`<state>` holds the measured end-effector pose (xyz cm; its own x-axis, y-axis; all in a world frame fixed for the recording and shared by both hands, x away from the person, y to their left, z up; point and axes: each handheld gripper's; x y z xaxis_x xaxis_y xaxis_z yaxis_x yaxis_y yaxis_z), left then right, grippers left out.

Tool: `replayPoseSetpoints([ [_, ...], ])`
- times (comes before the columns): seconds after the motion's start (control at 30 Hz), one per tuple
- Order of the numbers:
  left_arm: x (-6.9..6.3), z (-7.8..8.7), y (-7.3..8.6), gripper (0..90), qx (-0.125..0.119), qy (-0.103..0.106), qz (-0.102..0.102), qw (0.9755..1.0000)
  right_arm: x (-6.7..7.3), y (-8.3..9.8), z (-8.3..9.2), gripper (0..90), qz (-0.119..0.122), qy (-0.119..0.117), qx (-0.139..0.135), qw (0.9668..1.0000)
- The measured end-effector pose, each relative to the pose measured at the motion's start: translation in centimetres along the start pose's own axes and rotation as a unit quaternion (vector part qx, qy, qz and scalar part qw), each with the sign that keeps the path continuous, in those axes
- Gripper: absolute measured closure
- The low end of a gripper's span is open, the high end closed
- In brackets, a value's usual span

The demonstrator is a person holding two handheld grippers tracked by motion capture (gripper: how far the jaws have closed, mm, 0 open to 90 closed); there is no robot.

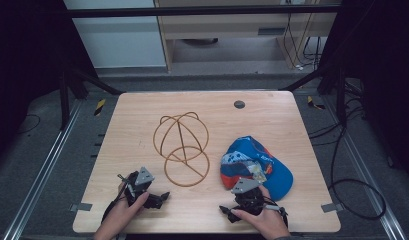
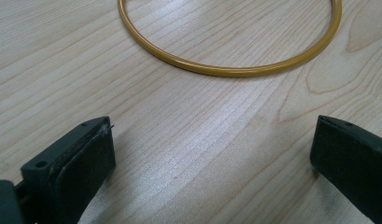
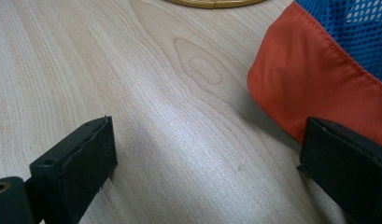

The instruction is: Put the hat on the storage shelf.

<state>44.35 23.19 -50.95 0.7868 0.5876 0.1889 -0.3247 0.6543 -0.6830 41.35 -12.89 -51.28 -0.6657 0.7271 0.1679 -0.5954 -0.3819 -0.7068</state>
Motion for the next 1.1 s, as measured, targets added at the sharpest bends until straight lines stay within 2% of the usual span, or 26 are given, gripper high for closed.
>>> replayPoseSetpoints([
  [0.37,0.2,-0.2,-0.2,0.0,-0.002,0.002,-0.001,1.0,0.0,0.0,0.0,3.5,-0.005,-0.001,0.0,1.0],
  [0.63,0.1,-0.2,-0.2,0.0,-0.001,0.001,-0.001,1.0,-0.1,0.0,0.0,3.6,-0.008,0.007,-0.002,0.9999],
  [0.77,0.1,-0.2,-0.2,0.0,-0.001,0.001,-0.001,1.0,-0.2,-0.2,0.3,8.0,-0.01,0.01,0.0,0.9999],
  [0.9,0.1,-0.2,-0.1,0.0,-0.001,0.001,-0.001,1.0,-0.4,-0.5,1.8,11.1,-0.021,0.01,-0.035,0.9991],
  [0.97,0.1,-0.2,-0.1,0.0,0.0,0.001,-0.003,1.0,-0.7,-0.8,2.9,11.6,-0.021,0.029,-0.032,0.9989],
  [1.1,0.1,-0.2,-0.1,0.0,0.0,0.001,-0.002,1.0,-1.6,-1.8,6.1,16.3,-0.009,0.05,-0.052,0.9974],
])
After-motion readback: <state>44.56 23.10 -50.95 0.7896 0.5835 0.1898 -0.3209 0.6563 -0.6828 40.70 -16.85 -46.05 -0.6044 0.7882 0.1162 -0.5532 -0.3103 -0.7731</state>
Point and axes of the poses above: each handheld gripper's, and its own axes: z roughly backward along the jaws, y roughly out of its underside, x roughly to its left, and after that the axes turned 14 degrees about -z, right-handed
